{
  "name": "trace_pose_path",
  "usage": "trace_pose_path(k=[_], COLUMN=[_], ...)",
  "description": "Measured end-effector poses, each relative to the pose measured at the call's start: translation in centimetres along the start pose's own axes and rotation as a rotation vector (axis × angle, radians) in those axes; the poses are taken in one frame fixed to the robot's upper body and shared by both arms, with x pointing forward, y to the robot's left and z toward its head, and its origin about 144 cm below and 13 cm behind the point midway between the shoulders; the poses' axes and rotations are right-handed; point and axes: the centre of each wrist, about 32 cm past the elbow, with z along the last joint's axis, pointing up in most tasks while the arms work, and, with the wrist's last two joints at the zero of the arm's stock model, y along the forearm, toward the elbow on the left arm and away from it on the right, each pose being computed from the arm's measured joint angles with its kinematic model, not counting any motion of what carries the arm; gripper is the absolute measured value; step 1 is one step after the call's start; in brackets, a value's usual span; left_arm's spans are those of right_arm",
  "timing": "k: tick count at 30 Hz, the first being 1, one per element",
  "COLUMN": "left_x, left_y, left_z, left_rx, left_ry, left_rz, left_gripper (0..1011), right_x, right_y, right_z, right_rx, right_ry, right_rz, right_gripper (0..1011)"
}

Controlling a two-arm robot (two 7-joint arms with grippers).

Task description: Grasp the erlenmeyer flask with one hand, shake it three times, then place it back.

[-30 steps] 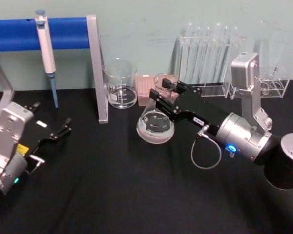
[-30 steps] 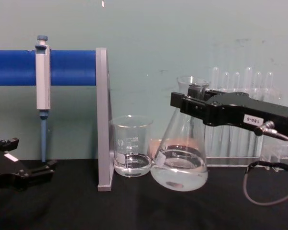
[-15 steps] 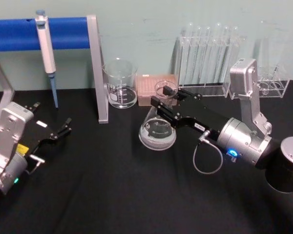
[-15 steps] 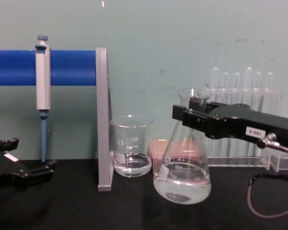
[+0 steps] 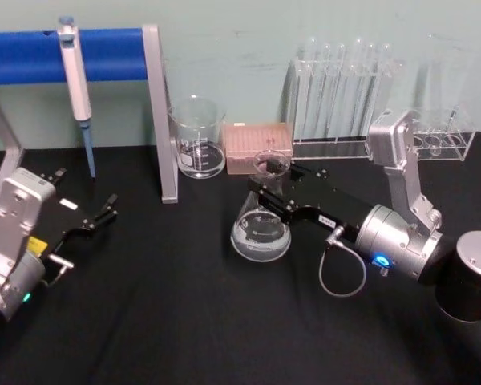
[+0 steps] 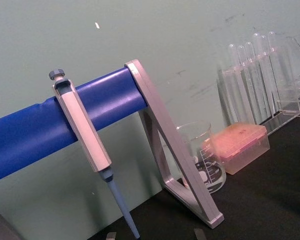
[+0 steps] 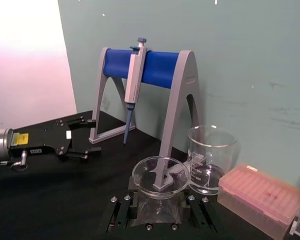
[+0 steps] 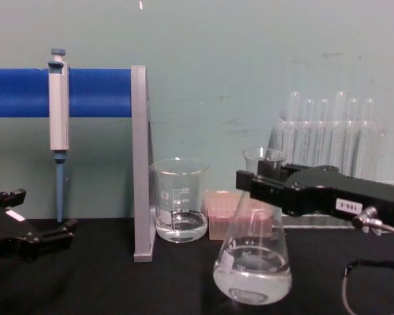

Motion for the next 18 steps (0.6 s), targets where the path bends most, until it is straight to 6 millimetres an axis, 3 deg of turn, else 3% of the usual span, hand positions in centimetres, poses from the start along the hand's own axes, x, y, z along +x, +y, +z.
trace_pose_path(k=[18], left_x=[0.0], left_y=[0.0], left_z=[0.0], left_rx=[0.000], left_ry=[0.000], left_rz=[0.000], left_gripper=[1001], right_x=[0.3], right_y=[0.1], right_z=[-1.7], right_rx=[-0.025], right_ry=[-0.012], right_rz=[0.046], right_gripper=[450])
